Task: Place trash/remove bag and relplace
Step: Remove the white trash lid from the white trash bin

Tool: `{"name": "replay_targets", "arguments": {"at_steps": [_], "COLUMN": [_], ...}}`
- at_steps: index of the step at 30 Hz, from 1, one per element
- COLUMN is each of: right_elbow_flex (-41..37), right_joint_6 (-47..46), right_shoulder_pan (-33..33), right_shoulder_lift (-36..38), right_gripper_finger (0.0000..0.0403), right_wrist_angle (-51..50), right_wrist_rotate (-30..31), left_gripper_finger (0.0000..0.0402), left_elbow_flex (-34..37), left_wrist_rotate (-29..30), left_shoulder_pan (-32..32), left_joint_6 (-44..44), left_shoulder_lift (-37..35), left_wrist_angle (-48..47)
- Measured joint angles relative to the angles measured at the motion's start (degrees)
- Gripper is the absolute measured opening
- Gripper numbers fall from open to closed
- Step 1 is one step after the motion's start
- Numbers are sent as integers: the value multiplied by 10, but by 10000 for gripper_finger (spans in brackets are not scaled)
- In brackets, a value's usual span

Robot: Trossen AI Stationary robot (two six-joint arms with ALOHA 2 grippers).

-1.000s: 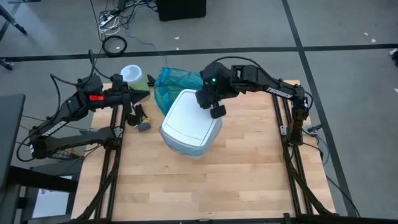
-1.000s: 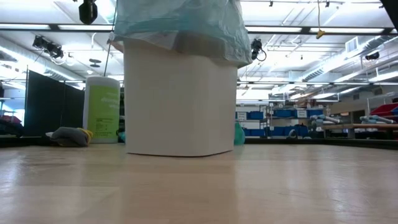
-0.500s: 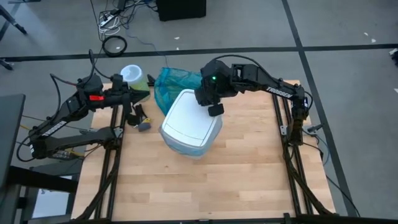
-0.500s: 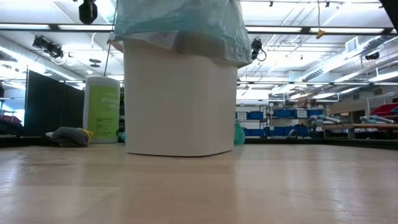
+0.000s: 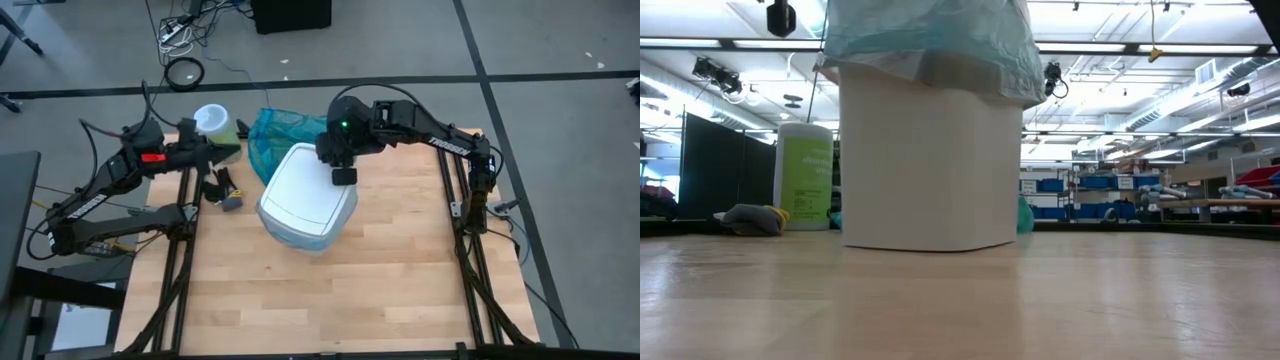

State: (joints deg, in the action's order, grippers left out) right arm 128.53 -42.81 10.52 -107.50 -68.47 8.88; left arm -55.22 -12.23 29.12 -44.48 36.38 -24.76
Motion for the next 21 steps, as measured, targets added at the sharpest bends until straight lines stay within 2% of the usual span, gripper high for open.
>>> {"name": "replay_targets", "arguments": {"at_steps": [15, 21], "right_elbow_flex": [0, 0], "right_joint_6": [-85, -102], "right_shoulder_pan": [4, 13], "right_shoulder_lift": [-1, -1], "right_gripper_finger": [156, 128], "right_wrist_angle": [-30, -34], "right_wrist_rotate": [-31, -66], "left_gripper_finger": [6, 6], "left_elbow_flex": [0, 0], "left_wrist_rotate": [-2, -4], "left_shoulder_pan": [0, 0], "left_joint_6": [-52, -65], "left_shoulder_lift": [12, 15], "left_wrist_angle": [99, 118]}}
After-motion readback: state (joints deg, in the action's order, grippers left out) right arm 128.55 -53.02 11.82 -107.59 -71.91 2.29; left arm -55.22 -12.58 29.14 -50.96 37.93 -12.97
